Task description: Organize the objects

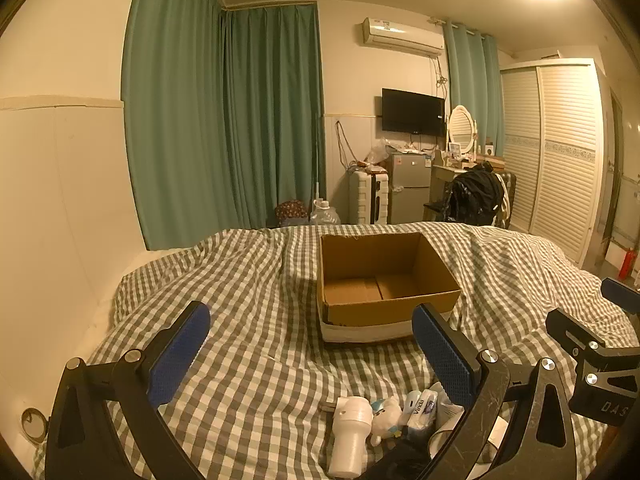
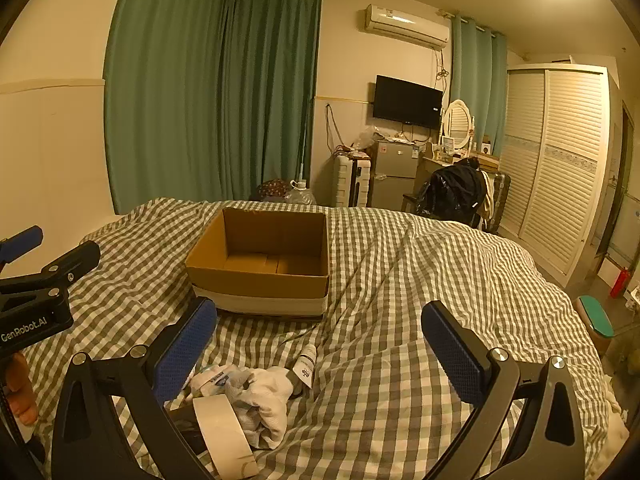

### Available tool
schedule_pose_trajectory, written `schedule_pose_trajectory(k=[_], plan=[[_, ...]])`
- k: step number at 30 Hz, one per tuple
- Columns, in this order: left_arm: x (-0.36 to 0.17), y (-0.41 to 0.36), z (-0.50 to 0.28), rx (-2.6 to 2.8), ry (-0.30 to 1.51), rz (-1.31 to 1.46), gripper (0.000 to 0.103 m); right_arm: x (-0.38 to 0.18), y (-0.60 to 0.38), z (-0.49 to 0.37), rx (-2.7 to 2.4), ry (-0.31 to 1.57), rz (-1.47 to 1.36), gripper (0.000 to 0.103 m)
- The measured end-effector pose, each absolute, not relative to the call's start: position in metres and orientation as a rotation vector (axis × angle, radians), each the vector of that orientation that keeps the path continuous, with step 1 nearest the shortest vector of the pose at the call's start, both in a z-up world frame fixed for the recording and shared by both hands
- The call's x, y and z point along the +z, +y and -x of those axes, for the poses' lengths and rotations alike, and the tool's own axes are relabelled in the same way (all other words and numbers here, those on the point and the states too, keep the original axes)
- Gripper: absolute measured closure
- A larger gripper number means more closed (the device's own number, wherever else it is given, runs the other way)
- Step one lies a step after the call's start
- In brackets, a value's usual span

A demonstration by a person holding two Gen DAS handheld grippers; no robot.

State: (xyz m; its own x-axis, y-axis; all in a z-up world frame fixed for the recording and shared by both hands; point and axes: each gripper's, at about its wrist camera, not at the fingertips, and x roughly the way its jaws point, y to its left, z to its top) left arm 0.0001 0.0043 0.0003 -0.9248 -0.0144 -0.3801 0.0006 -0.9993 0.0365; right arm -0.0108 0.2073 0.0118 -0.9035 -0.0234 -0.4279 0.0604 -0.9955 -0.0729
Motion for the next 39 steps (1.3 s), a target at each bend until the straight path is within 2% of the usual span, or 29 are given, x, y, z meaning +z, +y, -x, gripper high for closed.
schedule_pose_trajectory(k=[39], plan=[[-0.0061, 0.0033, 0.0003, -3.052, -0.042, -0.627, 0.000, 0.0087, 0.1993, 0.0121, -2.965, 0.130, -0.676, 0.000]])
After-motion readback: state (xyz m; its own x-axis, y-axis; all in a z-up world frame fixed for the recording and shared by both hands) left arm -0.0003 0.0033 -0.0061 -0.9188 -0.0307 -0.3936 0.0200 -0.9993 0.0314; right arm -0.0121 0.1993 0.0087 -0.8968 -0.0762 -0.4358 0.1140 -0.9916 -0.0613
